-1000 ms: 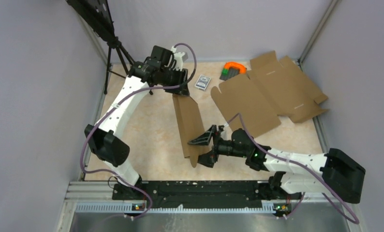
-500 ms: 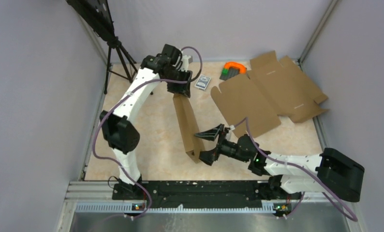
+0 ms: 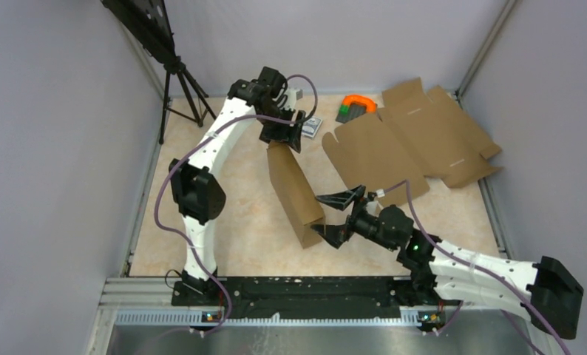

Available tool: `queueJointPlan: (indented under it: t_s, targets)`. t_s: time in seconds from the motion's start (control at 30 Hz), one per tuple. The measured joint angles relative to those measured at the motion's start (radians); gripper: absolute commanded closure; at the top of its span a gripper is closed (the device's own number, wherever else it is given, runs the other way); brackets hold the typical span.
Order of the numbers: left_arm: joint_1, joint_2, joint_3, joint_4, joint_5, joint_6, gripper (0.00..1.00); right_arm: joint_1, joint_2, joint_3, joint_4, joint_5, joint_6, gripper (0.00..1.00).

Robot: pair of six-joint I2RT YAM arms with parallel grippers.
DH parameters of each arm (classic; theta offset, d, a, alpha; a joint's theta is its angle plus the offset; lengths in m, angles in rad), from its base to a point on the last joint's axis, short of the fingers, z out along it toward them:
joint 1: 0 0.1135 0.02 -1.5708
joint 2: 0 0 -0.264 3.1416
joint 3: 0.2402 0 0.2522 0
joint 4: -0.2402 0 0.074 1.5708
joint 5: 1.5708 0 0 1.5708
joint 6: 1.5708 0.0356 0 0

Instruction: Fold the paper box

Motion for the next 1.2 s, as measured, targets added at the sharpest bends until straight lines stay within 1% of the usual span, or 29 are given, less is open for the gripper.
queueJointPlan:
  t_s: [0.1, 0.23, 0.3, 0.4, 0.5, 0.67, 0.77, 0.87, 1.03, 1.2]
  targets:
    - [-0.001, 0.000, 0.011, -0.002, 0.002, -0.001, 0.22, -0.009, -0.037, 0.026, -0.112, 0.017, -0.055, 0.01]
    - [-0.002, 0.000, 0.011, -0.002, 0.003, 0.000, 0.14, -0.029, -0.066, 0.073, -0.235, 0.020, -0.147, 0.01]
    - [-0.001, -0.001, 0.011, -0.002, 0.006, 0.000, 0.14, -0.047, -0.079, 0.101, -0.298, 0.022, -0.203, 0.01]
    - [0.008, -0.003, 0.011, 0.006, 0.014, 0.003, 0.17, -0.081, -0.096, 0.147, -0.395, 0.024, -0.298, 0.01]
    - [0.021, -0.023, -0.010, 0.034, 0.042, 0.006, 0.26, -0.102, -0.084, 0.208, -0.485, 0.020, -0.399, 0.01]
    - [0.044, -0.077, -0.089, 0.114, 0.112, 0.033, 0.26, -0.106, 0.014, 0.346, -0.617, -0.029, -0.589, 0.01]
    - [0.047, -0.104, -0.137, 0.153, 0.126, 0.041, 0.26, -0.106, 0.045, 0.391, -0.675, -0.052, -0.680, 0.01]
    - [0.047, -0.119, -0.172, 0.176, 0.140, 0.042, 0.27, -0.106, 0.040, 0.405, -0.718, -0.048, -0.747, 0.01]
    - [0.046, -0.119, -0.186, 0.200, 0.167, 0.031, 0.33, -0.106, 0.010, 0.406, -0.757, -0.031, -0.821, 0.01]
    - [0.046, -0.119, -0.195, 0.218, 0.202, 0.029, 0.33, -0.106, -0.004, 0.418, -0.813, -0.010, -0.870, 0.01]
